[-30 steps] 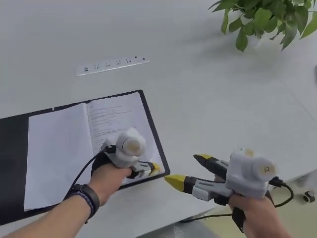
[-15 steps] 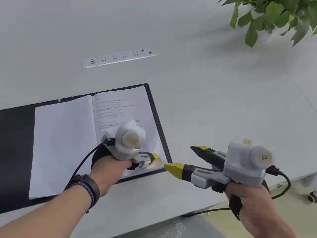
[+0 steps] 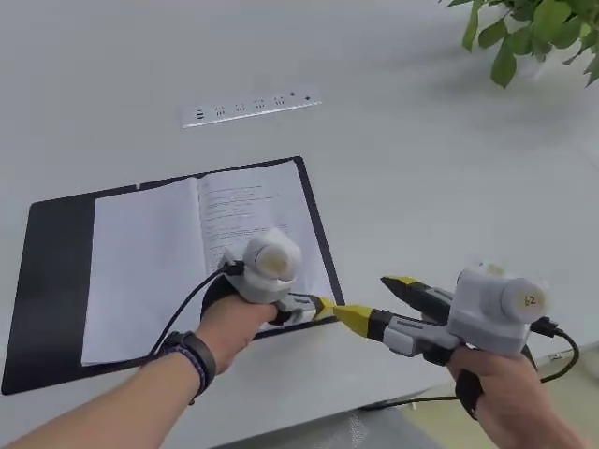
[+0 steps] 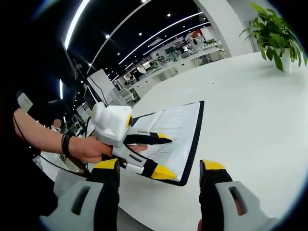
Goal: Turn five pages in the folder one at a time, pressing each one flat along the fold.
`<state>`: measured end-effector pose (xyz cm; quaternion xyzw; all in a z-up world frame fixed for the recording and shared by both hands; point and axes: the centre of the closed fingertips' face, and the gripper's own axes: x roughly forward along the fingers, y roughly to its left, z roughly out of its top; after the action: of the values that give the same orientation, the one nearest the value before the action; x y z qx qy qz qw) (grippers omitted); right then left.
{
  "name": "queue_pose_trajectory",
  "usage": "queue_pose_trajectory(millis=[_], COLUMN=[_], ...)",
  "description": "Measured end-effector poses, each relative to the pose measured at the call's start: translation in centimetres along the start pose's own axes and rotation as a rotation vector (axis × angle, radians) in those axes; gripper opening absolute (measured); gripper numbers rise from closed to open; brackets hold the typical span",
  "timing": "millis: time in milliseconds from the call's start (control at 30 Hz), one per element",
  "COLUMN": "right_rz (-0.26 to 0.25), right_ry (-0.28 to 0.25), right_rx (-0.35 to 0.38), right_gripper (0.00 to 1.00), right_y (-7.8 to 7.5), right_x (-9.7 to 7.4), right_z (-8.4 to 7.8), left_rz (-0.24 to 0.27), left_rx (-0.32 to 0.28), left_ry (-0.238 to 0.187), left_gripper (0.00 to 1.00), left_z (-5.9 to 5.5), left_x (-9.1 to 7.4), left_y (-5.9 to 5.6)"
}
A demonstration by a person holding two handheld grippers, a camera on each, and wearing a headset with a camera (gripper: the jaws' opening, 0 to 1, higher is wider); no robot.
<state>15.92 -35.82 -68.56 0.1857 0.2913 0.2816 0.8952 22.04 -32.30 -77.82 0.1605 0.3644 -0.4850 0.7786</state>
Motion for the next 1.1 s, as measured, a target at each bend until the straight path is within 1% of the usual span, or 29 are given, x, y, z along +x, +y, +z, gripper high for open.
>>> queue_pose_trajectory(millis=[67,100,133,167,233,267,467,700,767,933,1100], right_rz=[0.001,0.001,0.0,0.0,-0.001,0.0,0.011,0.019,0.025,0.043,0.072], right_ry=[0.0,-0.001,-0.005,-0.01,-0.014,-0.015,-0.003,0.002,0.004,0.017,0.021], right_rx=[-0.006,-0.006,-0.003,-0.002,0.002,0.004,0.001,0.023,0.028,0.03,0.055], right_gripper=[0.67,0.67,0.66,0.66,0.66,0.66,0.64,0.6,0.59,0.55,0.5], right_y=[0.0,0.0,-0.1,-0.2,-0.2,-0.2,0.1,-0.3,-0.4,-1.0,-1.7], right_x=[-0.1,-0.1,-0.1,-0.2,-0.1,-0.1,0.1,0.4,0.7,2.2,4.8], right_z=[0.3,0.4,0.5,0.6,0.7,0.6,0.2,-0.3,-0.3,-0.2,0.5], left_rz=[0.001,0.007,0.024,0.018,0.018,0.012,-0.002,-0.013,-0.015,-0.017,-0.013], left_rx=[0.021,0.035,0.075,0.075,0.071,0.059,0.032,-0.003,-0.009,-0.024,-0.019], left_ry=[0.003,0.007,0.021,0.022,0.019,0.013,-0.01,-0.039,-0.043,-0.055,-0.052], left_gripper=[0.77,0.76,0.75,0.75,0.74,0.74,0.72,0.7,0.69,0.68,0.68], left_z=[-0.1,-0.2,-0.4,-0.5,-0.4,-0.3,-0.3,-0.3,-0.4,-0.4,-0.4], left_x=[0.1,0.2,0.1,0.2,0.1,0.0,-0.1,-0.4,-0.6,-0.7,-0.6], left_y=[-0.1,-0.1,0.3,0.1,0.2,0.3,0.4,0.5,0.5,0.5,0.5])
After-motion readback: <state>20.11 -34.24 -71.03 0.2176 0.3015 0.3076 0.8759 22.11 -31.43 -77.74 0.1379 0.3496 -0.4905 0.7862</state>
